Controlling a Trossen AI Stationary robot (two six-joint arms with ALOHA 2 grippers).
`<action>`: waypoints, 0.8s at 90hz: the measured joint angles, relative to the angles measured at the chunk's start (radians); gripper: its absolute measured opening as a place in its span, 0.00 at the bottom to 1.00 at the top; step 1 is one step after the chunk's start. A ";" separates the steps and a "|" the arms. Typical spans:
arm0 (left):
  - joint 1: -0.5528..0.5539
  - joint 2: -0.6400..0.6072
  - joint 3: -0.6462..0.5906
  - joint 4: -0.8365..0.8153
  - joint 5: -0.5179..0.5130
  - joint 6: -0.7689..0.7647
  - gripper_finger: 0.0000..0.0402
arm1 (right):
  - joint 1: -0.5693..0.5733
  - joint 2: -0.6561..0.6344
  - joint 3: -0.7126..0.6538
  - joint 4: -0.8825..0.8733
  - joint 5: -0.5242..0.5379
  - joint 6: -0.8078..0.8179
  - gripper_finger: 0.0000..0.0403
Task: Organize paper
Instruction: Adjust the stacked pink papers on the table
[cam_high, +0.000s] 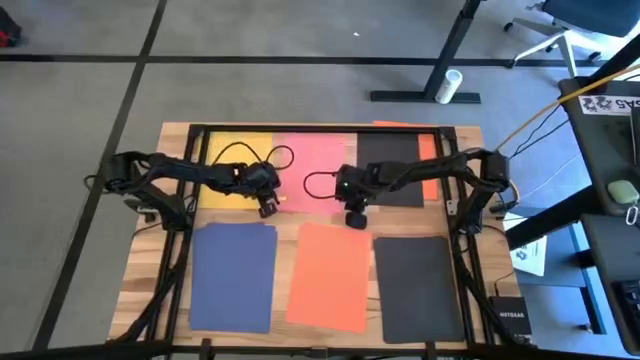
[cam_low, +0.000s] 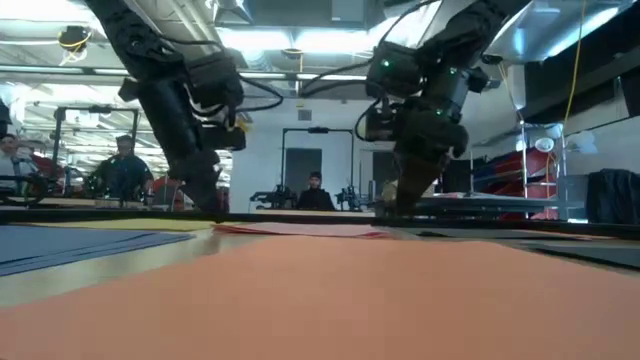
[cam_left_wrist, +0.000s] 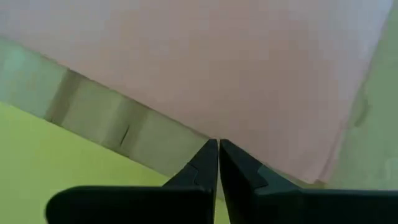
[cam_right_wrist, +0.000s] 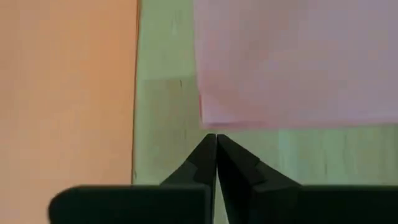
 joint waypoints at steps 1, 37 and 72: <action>0.000 0.003 0.000 -0.001 0.000 -0.001 0.00 | 0.000 0.000 0.000 -0.002 0.004 0.002 0.00; -0.029 0.033 0.002 -0.003 -0.014 -0.043 0.00 | -0.002 0.019 -0.030 0.004 0.008 0.032 0.00; -0.052 0.035 0.001 0.000 -0.011 -0.089 0.00 | -0.004 0.074 -0.026 0.070 -0.003 0.028 0.00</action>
